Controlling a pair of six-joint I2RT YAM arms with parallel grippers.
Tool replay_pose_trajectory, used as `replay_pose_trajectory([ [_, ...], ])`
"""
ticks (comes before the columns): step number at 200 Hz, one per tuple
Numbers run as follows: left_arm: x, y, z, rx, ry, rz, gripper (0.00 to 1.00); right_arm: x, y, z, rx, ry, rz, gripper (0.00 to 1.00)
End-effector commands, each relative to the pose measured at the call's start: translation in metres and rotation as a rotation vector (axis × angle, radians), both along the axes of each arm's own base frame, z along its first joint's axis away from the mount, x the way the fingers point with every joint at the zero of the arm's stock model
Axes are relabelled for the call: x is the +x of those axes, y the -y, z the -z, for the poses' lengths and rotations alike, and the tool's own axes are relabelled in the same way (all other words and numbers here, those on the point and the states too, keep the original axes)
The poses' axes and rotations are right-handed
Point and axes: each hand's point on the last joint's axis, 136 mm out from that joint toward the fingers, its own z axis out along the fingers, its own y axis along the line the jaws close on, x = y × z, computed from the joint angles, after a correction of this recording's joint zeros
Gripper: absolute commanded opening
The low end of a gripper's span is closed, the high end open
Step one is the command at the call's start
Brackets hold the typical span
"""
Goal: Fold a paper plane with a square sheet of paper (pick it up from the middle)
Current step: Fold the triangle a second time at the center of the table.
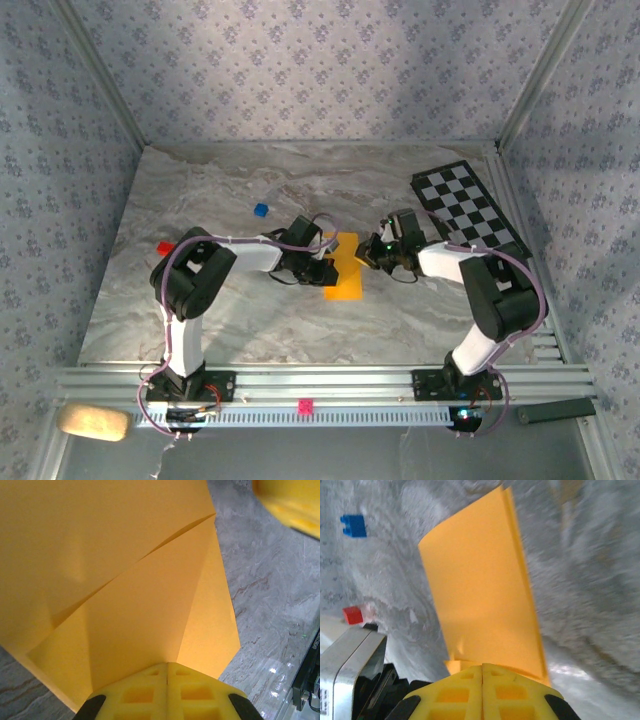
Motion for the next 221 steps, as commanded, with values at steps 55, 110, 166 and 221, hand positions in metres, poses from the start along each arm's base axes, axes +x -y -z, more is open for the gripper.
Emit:
replay_pose_trajectory([
  [55,-0.011,-0.017,0.016,0.101,-0.041,-0.021,0.00,-0.027,0.004,0.049,-0.102,-0.161,-0.054,0.03],
  [110,0.007,0.011,-0.037,-0.032,-0.005,-0.033,0.01,-0.033,0.011,0.059,-0.148,-0.182,-0.053,0.02],
  [166,0.012,0.029,-0.036,-0.068,-0.046,-0.024,0.02,-0.031,0.010,0.058,-0.139,-0.181,-0.051,0.02],
  [221,0.003,0.028,-0.011,0.018,-0.083,-0.005,0.02,-0.033,0.011,0.061,-0.141,-0.194,-0.044,0.02],
])
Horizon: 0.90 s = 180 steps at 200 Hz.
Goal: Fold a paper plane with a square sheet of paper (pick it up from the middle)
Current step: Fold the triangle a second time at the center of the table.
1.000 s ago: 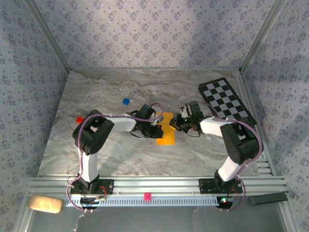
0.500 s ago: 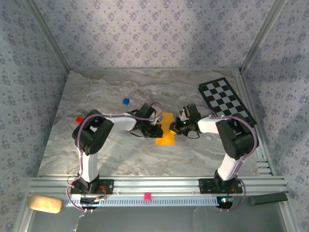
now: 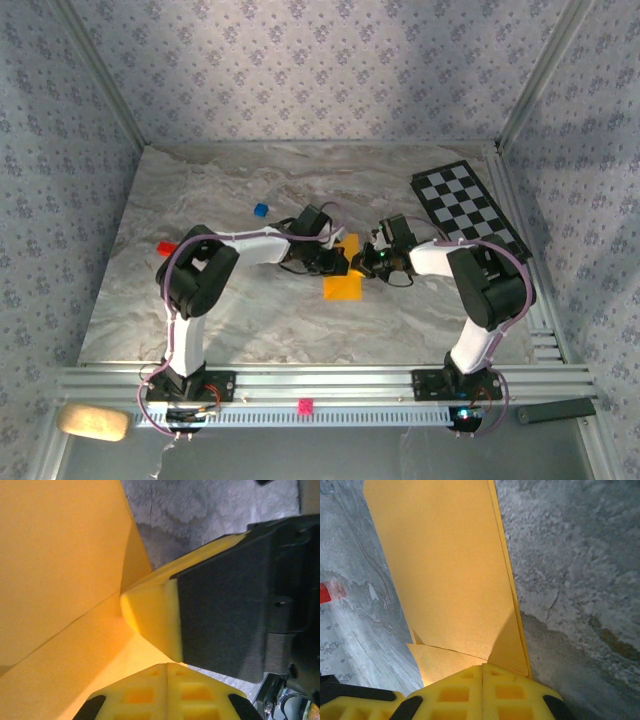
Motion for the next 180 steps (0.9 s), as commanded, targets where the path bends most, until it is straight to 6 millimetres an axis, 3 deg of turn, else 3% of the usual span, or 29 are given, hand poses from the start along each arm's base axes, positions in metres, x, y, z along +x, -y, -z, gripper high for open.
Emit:
replay_pose_trajectory([
  [1,-0.009,-0.003,0.016,0.061,-0.045,0.020,0.02,-0.015,0.017,0.029,-0.097,-0.094,0.025,0.02],
  [55,-0.030,-0.028,0.039,0.144,-0.093,0.008,0.04,-0.019,0.021,0.033,-0.110,-0.102,0.026,0.02],
  [180,-0.076,-0.070,0.041,0.187,-0.138,0.025,0.08,-0.019,0.024,0.032,-0.111,-0.101,0.029,0.02],
])
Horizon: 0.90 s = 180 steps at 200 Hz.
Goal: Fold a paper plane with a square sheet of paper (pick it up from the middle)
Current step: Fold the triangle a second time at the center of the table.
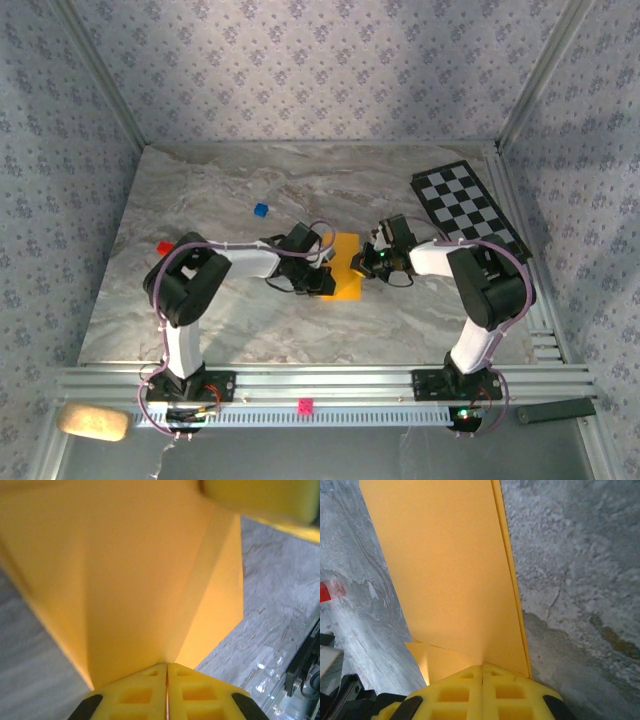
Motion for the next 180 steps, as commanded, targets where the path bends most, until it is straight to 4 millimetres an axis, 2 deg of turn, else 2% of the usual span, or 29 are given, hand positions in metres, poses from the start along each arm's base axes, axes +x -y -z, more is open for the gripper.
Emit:
replay_pose_trajectory([
  [1,-0.031,-0.028,0.014,0.095,-0.079,0.025,0.08,-0.019,0.024,0.032,-0.113,-0.100,0.032,0.02],
  [28,-0.028,-0.025,-0.003,0.059,-0.035,0.035,0.07,-0.017,0.023,0.030,-0.108,-0.094,0.034,0.02],
  [62,0.003,0.003,-0.054,-0.086,0.112,0.008,0.06,-0.016,0.022,0.029,-0.103,-0.091,0.034,0.02],
  [79,0.016,0.011,-0.061,-0.098,0.144,0.005,0.06,-0.015,0.021,0.028,-0.102,-0.089,0.035,0.02],
  [113,0.028,0.017,-0.035,-0.057,0.099,0.007,0.04,-0.013,0.020,0.026,-0.098,-0.084,0.036,0.02],
  [125,0.027,0.013,-0.020,-0.017,0.070,0.005,0.00,-0.012,0.020,0.024,-0.096,-0.078,0.036,0.02],
  [149,0.017,0.003,0.001,0.033,0.031,0.019,0.00,-0.007,0.017,0.018,-0.088,-0.061,0.019,0.02],
  [180,0.004,-0.008,0.018,0.059,-0.010,0.011,0.00,0.003,0.005,-0.006,-0.041,0.018,-0.006,0.04],
])
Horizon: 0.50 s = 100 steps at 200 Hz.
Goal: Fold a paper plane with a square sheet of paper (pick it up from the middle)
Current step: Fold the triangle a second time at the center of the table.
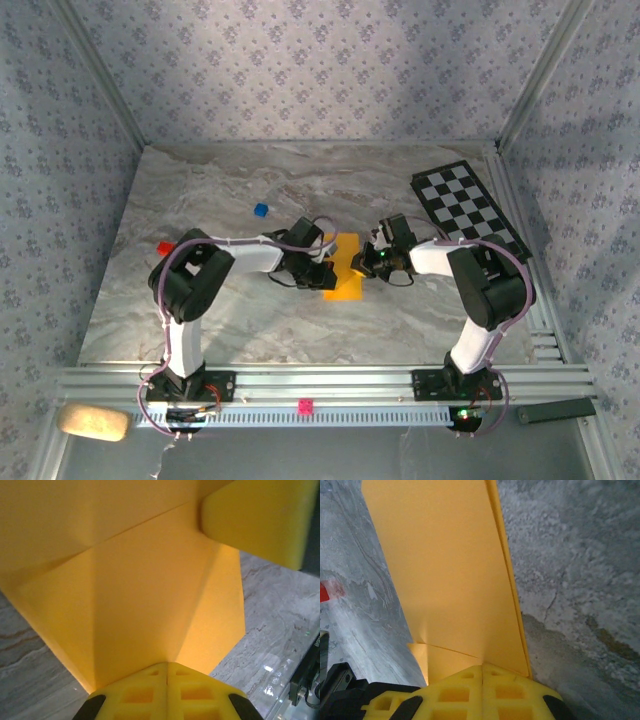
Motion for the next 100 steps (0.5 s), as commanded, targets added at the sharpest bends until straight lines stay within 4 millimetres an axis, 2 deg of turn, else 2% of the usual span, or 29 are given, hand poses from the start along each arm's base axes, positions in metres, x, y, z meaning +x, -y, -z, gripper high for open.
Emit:
replay_pose_trajectory([
  [1,-0.015,-0.016,0.019,0.054,-0.046,0.004,0.00,0.003,0.004,-0.006,-0.034,0.022,-0.003,0.04],
  [31,-0.017,-0.021,0.024,0.067,-0.049,-0.022,0.00,0.002,-0.012,-0.025,0.016,0.076,-0.032,0.05],
  [54,-0.015,-0.021,0.023,0.067,-0.040,-0.030,0.00,-0.008,-0.025,-0.027,0.035,0.084,-0.065,0.06],
  [74,-0.014,-0.022,0.022,0.071,-0.027,-0.034,0.00,-0.020,-0.032,-0.017,0.028,0.054,-0.088,0.06],
  [100,-0.012,-0.023,0.022,0.076,-0.020,-0.041,0.00,-0.034,-0.023,0.010,-0.019,-0.019,-0.067,0.05],
])
